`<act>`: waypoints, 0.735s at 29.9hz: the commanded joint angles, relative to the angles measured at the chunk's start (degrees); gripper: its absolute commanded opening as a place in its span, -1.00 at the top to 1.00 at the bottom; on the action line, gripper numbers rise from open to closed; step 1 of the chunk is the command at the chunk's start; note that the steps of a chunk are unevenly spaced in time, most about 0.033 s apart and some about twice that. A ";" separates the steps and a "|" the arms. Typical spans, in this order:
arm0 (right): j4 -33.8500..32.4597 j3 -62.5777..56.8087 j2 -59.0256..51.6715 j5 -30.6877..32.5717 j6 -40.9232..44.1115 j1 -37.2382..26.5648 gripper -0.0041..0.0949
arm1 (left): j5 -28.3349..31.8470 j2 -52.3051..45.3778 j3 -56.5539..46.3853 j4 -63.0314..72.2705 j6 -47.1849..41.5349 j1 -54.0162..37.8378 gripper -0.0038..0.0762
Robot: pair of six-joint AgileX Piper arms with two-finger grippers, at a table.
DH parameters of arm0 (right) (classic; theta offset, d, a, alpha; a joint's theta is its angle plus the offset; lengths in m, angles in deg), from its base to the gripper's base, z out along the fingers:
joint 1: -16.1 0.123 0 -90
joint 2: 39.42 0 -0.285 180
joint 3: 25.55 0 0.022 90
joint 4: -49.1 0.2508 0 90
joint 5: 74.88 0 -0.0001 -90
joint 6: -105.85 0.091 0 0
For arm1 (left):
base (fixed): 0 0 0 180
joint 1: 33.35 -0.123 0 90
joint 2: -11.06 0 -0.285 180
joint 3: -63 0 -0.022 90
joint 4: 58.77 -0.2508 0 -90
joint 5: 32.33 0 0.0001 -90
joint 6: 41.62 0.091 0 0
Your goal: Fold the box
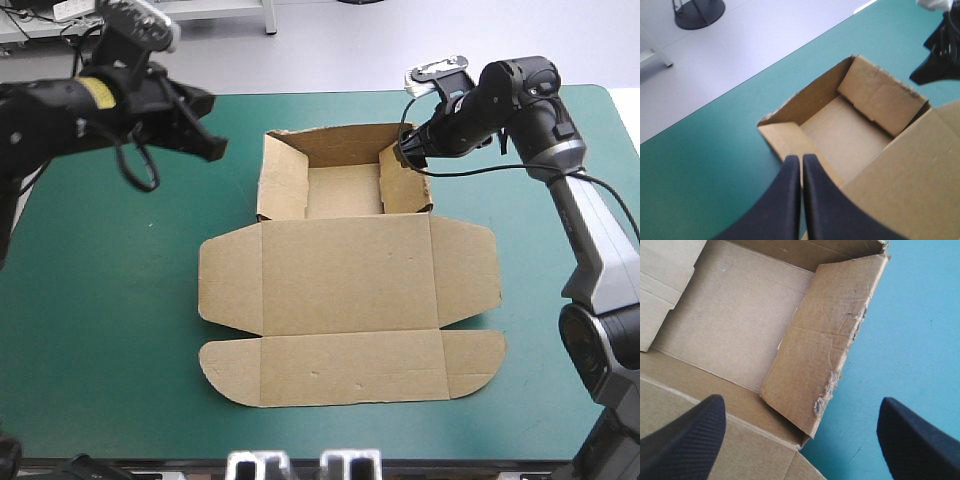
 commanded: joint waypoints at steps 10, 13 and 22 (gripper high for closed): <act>0.36 1.66 5.86 -1.79 -0.72 -0.33 -0.56 | -2.16 -33.97 -49.80 -4.61 -2.19 0.02 0.92; 0.36 1.66 9.00 -3.72 -0.48 -0.33 -0.56 | -1.65 -38.79 -55.11 -6.26 -7.33 0.02 0.92; 0.47 1.66 16.61 -6.09 -0.07 -0.33 -0.23 | -2.27 -41.79 -56.60 -6.42 -11.90 0.02 0.92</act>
